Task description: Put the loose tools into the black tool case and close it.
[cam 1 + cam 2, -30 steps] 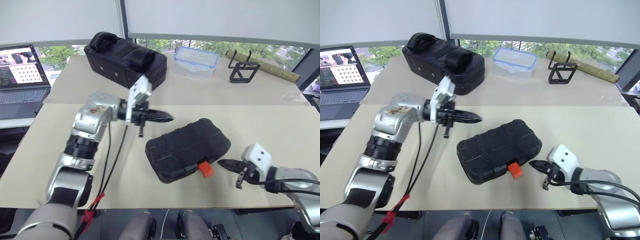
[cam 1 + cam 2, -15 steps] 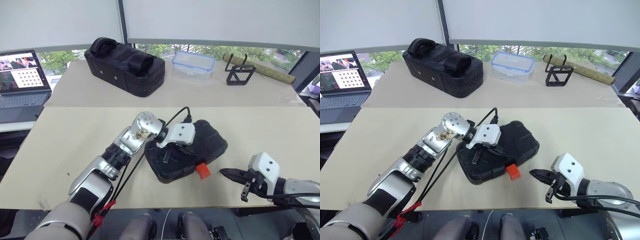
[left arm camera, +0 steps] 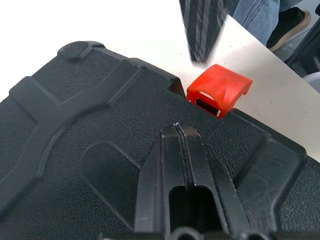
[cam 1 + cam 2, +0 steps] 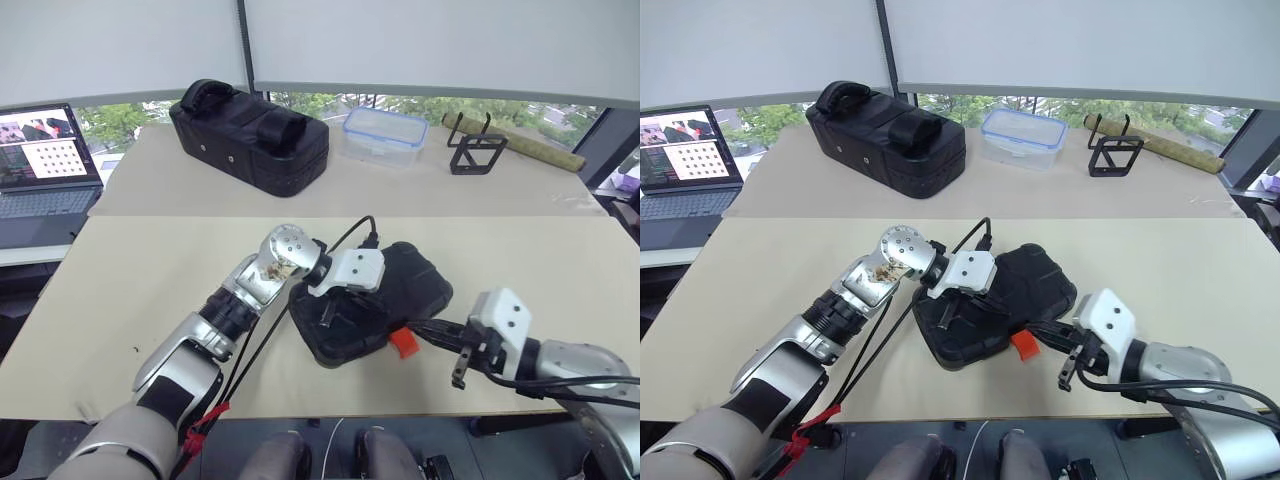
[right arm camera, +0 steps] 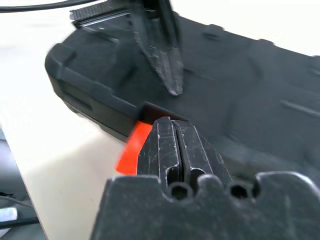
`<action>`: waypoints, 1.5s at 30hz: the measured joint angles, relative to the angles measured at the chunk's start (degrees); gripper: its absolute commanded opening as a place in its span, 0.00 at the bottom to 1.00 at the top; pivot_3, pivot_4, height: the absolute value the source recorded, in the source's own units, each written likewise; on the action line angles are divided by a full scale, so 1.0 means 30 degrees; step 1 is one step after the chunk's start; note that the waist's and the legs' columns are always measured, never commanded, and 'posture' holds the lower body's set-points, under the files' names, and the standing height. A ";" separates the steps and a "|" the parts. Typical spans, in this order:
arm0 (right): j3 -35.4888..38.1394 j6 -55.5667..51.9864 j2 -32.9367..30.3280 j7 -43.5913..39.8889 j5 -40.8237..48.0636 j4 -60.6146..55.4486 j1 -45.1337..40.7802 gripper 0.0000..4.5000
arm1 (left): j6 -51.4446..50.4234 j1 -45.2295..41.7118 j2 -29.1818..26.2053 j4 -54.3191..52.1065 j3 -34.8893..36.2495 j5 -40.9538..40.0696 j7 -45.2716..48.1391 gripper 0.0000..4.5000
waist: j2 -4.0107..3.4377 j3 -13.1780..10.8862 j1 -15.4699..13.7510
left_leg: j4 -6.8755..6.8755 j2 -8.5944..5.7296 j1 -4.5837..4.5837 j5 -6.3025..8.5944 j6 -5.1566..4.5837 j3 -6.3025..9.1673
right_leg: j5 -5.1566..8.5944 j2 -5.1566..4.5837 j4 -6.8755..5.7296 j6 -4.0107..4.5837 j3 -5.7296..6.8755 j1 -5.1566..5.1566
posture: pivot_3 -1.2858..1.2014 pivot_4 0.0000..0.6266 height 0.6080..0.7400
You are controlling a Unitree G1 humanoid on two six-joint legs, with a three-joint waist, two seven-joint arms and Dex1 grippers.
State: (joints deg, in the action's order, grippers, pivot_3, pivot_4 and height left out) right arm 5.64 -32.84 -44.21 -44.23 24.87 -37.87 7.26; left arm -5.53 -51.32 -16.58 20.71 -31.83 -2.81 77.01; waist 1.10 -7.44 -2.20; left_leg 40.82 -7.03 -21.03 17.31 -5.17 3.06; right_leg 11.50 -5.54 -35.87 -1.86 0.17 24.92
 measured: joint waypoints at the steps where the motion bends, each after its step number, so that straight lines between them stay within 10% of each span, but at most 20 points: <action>1: -0.0437 -0.0011 -0.0003 0.0137 -0.0254 0.0168 -0.0050 0.00 | 0.0002 -0.0016 0.0049 0.0029 -0.0002 0.0000 -0.0002 0.00 | 0.0000 0.0000 -0.0031 | 0.0003 -0.0005 -0.0002 0.0001 -0.0001 0.0001 | 0.0000 -0.0003 0.0000 0.0000 0.0004 0.0004 | 0.52 0.24 0.86; 45: -0.1363 0.0375 0.3148 0.2338 -0.2571 0.0805 0.1847 0.00 | 0.1898 -0.0596 0.0675 0.1619 0.0515 0.1162 -0.0475 0.00 | 0.0044 -0.0016 0.0394 | 0.0001 -0.0001 -0.0017 -0.0004 0.0033 0.0001 | -0.0003 0.0042 -0.0037 0.0004 -0.0031 0.0041 | 0.52 0.24 0.86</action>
State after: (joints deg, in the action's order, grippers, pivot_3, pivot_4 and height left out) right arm 1.55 -31.72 -34.77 -37.21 17.16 -35.45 12.80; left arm 0.16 -53.10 -14.55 25.57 -30.29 0.68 75.58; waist 1.23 -7.49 -1.02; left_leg 40.82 -7.04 -21.08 17.29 -5.07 3.07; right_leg 11.49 -5.41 -35.98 -1.85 0.07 25.05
